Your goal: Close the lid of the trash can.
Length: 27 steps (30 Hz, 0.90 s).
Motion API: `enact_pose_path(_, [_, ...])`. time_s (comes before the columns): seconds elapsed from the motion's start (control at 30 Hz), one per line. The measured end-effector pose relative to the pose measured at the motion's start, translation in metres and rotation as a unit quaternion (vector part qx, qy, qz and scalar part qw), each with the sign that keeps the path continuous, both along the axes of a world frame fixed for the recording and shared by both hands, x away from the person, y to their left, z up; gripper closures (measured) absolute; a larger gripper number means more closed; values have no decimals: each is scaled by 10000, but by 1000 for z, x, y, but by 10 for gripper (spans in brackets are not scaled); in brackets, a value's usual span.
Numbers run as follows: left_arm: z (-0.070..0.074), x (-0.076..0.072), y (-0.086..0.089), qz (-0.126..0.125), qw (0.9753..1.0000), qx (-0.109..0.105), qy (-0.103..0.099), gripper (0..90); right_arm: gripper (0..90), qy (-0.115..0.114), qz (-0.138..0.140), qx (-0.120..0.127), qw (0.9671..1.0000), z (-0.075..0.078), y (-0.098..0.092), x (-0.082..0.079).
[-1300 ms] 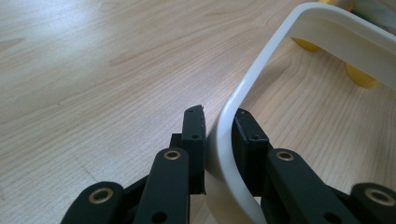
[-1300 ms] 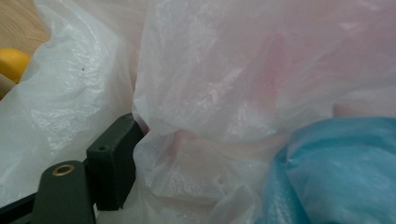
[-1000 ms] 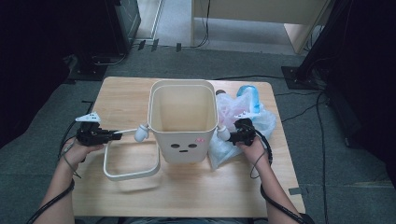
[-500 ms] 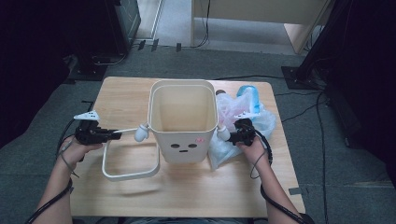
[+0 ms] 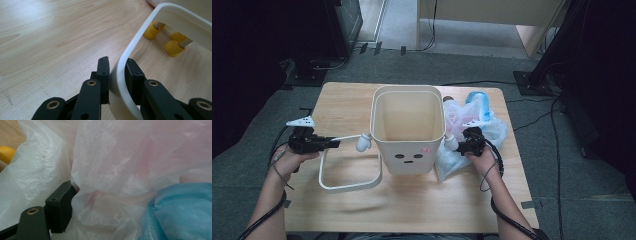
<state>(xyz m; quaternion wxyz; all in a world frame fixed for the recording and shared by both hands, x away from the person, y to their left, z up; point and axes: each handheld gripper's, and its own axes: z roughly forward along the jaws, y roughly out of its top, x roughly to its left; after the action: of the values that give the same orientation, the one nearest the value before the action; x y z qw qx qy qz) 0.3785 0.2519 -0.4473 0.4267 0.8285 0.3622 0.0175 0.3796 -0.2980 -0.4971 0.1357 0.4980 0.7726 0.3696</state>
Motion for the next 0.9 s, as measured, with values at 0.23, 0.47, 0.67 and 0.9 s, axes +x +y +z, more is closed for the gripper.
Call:
enact_pose_path(0.23, [10, -2, -3, -63, 10000, 18, -54, 761, 220, 3, -4, 0, 10000, 0, 0, 0])
enact_pose_path(0.47, [16, -3, -2, -48, 9999, -96, 7, 761, 220, 2, -7, -1, 10000, 0, 1, 0])
enact_pose_path(0.67, [21, -4, 1, -25, 9999, -133, 14, 761, 219, 10, -9, 0, 10000, 0, 1, 0])
enact_pose_path(0.9, [30, -7, 2, -5, 9999, -168, 37, 761, 219, 17, -9, 2, 10000, 0, 1, 0])
